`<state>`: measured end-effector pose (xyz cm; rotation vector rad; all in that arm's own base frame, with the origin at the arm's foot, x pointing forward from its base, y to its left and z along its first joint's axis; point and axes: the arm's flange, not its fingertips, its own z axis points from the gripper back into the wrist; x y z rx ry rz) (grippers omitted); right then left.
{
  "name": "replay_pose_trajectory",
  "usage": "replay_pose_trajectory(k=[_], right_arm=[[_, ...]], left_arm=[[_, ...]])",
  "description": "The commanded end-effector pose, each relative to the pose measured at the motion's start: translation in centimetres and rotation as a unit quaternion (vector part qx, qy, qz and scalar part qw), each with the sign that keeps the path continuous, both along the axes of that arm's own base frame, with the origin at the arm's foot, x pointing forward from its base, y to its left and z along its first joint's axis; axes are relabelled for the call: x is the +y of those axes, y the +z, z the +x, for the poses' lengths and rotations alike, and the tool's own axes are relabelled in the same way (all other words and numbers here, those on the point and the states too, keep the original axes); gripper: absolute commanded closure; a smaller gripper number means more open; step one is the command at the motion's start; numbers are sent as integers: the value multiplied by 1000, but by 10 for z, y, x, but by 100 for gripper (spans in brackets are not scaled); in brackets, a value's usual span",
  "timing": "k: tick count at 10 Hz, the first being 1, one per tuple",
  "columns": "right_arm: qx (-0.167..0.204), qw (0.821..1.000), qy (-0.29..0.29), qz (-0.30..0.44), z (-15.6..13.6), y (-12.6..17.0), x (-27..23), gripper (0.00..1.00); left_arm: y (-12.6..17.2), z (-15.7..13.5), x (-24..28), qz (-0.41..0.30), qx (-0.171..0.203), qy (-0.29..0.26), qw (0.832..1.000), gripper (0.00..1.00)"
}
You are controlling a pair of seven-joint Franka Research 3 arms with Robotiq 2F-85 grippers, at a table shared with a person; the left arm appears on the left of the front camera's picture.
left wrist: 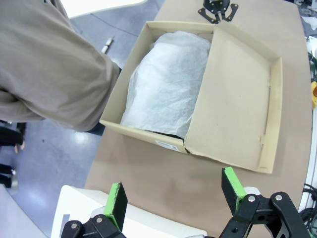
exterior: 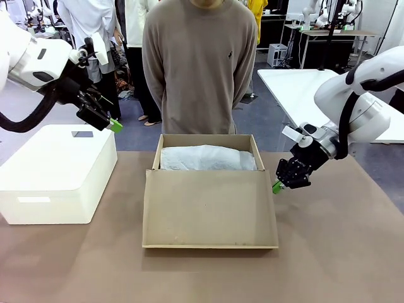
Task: Pack the shoes into the box.
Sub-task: Close the Shoes Box.
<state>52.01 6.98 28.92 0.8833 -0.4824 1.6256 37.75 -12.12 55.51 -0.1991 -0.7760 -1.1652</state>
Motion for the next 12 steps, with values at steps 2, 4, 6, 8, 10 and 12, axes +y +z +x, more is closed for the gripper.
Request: replay_pose_trajectory(k=[2, 4, 6, 8, 10, 12], right_arm=[[-27, 999, 11, 37, -14, -9, 5, 100], [-23, 999, 17, 41, -17, -12, 9, 100], [-9, 998, 34, 50, -21, -16, 14, 100], [-2, 997, 45, 55, -26, -18, 19, 100], [14, 997, 55, 60, -30, -21, 21, 100], [34, 994, 74, 77, -36, -19, 23, 100]], left_arm=[[-2, 0, 0, -7, 3, -1, 1000, 0], [-2, 0, 0, -7, 3, -1, 1000, 0], [-2, 0, 0, -7, 3, -1, 1000, 0], [-2, 0, 0, -7, 3, -1, 1000, 0], [-2, 0, 0, -7, 3, -1, 1000, 0], [-2, 0, 0, -7, 3, -1, 1000, 0]])
